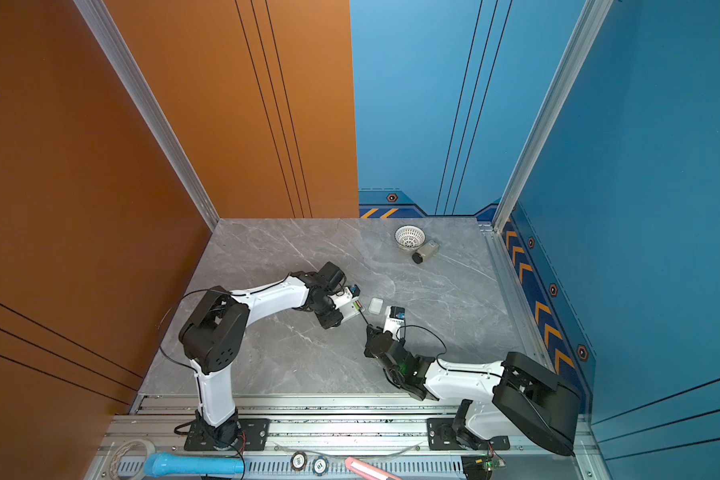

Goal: Unload the batteries from the remote control

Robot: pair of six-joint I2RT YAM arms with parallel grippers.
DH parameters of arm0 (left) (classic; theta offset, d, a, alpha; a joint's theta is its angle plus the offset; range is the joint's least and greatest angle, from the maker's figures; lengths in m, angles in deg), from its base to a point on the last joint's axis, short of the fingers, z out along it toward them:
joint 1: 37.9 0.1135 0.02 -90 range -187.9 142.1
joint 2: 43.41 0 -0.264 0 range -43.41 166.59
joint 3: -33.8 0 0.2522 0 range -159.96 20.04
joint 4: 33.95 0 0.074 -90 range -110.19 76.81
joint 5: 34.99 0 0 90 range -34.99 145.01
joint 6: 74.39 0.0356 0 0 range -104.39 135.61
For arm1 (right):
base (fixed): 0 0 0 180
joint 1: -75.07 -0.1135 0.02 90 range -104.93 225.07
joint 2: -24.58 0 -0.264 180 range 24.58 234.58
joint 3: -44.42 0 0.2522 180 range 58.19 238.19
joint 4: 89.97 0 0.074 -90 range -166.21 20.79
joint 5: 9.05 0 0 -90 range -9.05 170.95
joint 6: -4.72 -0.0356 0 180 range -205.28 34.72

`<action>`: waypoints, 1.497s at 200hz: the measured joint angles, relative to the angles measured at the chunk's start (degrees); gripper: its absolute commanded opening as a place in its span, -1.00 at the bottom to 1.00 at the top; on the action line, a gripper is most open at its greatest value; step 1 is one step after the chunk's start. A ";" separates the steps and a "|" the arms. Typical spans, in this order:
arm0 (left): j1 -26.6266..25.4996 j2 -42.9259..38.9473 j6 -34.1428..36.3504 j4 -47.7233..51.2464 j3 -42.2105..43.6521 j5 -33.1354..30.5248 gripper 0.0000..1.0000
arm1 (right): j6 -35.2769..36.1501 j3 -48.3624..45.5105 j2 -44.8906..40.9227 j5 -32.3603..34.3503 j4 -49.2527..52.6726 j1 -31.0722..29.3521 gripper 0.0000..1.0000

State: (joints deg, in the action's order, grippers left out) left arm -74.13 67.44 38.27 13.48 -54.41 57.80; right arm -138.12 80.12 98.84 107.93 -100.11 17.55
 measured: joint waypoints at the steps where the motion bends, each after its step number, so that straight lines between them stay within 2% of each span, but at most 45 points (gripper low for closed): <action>1: 0.00 0.00 0.02 0.00 0.00 -0.02 -1.00 | -0.02 0.02 -0.04 0.02 0.04 0.02 -1.00; 111: -1.64 -0.15 -0.68 -0.26 0.17 -3.28 -1.00 | -2.75 2.95 0.15 -1.09 5.49 1.20 -1.00; 156: -1.90 -0.17 -1.33 -0.28 0.20 -3.61 -1.00 | -4.37 3.98 2.34 3.54 5.66 -1.51 -1.00; 201: -1.88 -0.26 -2.99 -0.46 0.39 -3.08 -1.00 | -0.31 1.33 10.16 11.69 -7.50 -5.79 -1.00; 238: -1.70 -0.26 -4.50 -1.11 0.39 -3.19 -1.00 | 5.29 0.61 17.51 15.76 -18.86 -7.08 -1.00; 275: -1.90 -0.26 -0.74 -0.37 0.37 -0.37 -1.00 | 11.02 0.61 25.99 14.80 -34.36 -6.93 -1.00; 299: -2.05 -0.26 0.46 -0.04 0.37 0.74 -1.00 | 12.50 0.61 27.76 13.73 -38.82 -7.39 -1.00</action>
State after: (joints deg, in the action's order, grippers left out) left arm -76.18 67.17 38.73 13.43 -54.04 58.54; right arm -125.62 80.73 126.59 121.66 -138.93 10.17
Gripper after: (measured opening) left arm 0.534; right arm 0.267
